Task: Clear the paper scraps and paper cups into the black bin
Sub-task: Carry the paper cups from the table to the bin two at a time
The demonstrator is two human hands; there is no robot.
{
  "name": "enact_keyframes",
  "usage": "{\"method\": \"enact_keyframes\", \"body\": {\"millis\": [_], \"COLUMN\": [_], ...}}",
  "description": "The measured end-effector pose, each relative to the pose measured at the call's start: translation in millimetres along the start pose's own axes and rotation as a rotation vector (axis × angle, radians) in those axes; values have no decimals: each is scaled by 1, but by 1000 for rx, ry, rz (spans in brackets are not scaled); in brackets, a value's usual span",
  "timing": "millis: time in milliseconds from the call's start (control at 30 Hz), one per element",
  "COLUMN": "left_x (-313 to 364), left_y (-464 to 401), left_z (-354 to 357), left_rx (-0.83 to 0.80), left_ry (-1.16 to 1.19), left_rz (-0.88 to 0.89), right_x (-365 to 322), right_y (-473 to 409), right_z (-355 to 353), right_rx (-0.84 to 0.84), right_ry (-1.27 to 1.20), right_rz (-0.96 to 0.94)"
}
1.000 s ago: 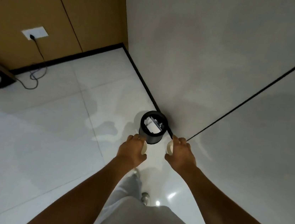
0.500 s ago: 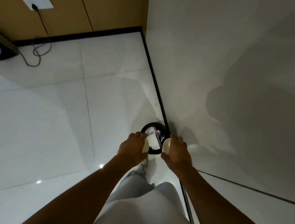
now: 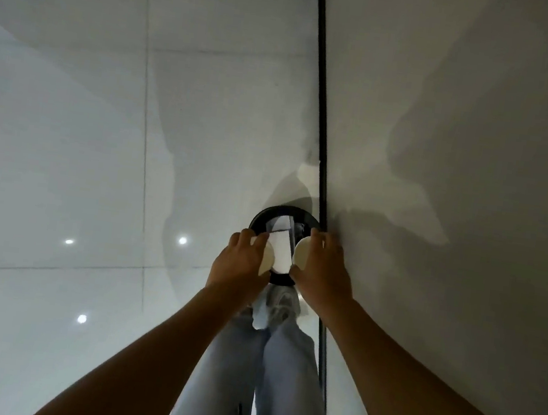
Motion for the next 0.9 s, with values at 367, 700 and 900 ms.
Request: {"method": "enact_keyframes", "body": {"millis": [367, 700, 900], "left_x": [-35, -43, -43], "left_y": [-127, -167, -176], "left_z": [152, 181, 187], "left_rx": [55, 59, 95], "left_ry": [6, -48, -66], "left_rz": [-74, -124, -97], "right_x": [67, 73, 70], "right_y": [-133, -174, -186], "right_z": [128, 152, 159], "right_rx": [-42, -45, -17], "right_ry": [127, 151, 178], "right_rz": [-110, -185, -196]}}
Point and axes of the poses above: each hand's wrist, its own y-axis away from the middle knuckle, its own z-axis out of the palm, x = y × z, the point moved 8 cm from there along -y, towards the middle knuckle, and after that the axes turned 6 degrees about -y, right-handed, at the moved point
